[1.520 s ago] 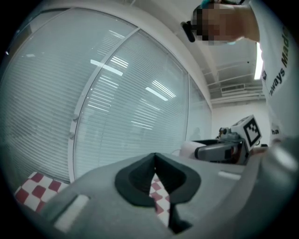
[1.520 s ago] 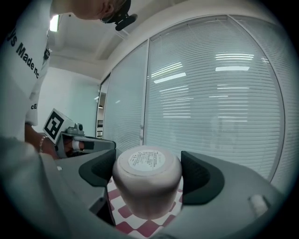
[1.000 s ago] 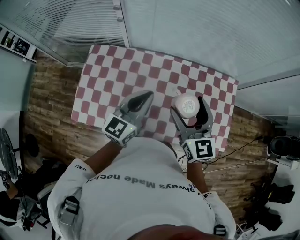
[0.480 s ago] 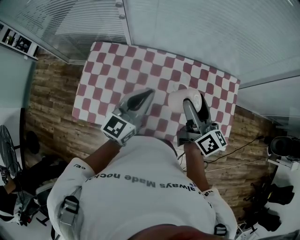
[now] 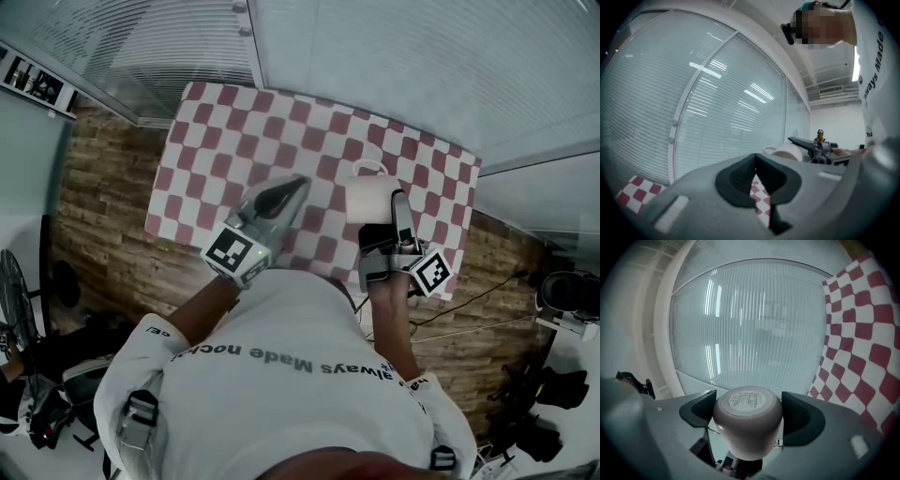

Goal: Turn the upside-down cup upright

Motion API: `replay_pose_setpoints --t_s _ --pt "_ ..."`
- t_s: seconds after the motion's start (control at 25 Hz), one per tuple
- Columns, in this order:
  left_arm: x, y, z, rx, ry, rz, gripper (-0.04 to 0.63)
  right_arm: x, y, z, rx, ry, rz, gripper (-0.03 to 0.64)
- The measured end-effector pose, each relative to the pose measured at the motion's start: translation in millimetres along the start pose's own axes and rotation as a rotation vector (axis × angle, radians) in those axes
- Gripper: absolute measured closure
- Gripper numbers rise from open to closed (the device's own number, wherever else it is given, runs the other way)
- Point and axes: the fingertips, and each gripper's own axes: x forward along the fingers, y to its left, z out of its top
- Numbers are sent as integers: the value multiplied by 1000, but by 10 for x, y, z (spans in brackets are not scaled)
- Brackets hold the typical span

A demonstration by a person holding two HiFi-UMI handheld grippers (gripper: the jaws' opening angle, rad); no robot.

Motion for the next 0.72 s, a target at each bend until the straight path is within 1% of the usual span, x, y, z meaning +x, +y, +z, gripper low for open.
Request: replay_pose_setpoints --t_s 0.12,0.16,0.24,0.28,0.36,0.44,0.52,0.72 --pt "-17 -38 30 -12 -14 -29 592 -11 -33 27 56 -25 9 183" --pt "-19 -72 54 -10 -25 -50 572 -10 -35 35 59 -28 10 183" --pt "-16 -182 100 11 -45 -106 439 -6 -34 51 53 -31 9 183" --pt "-15 -258 110 21 -49 -145 397 -4 -33 57 46 -32 4 183" --pt "-13 -431 84 26 -41 -234 353 -5 -40 57 35 -34 -11 183" --pt "6 -587 17 25 -5 -304 333 -11 -66 49 38 -37 -22 183" --pt "40 -706 -81 29 38 -349 313 -16 -95 36 53 -42 -23 183" --pt "132 -894 -217 34 68 -410 310 -42 -132 -44 84 -35 -20 183"
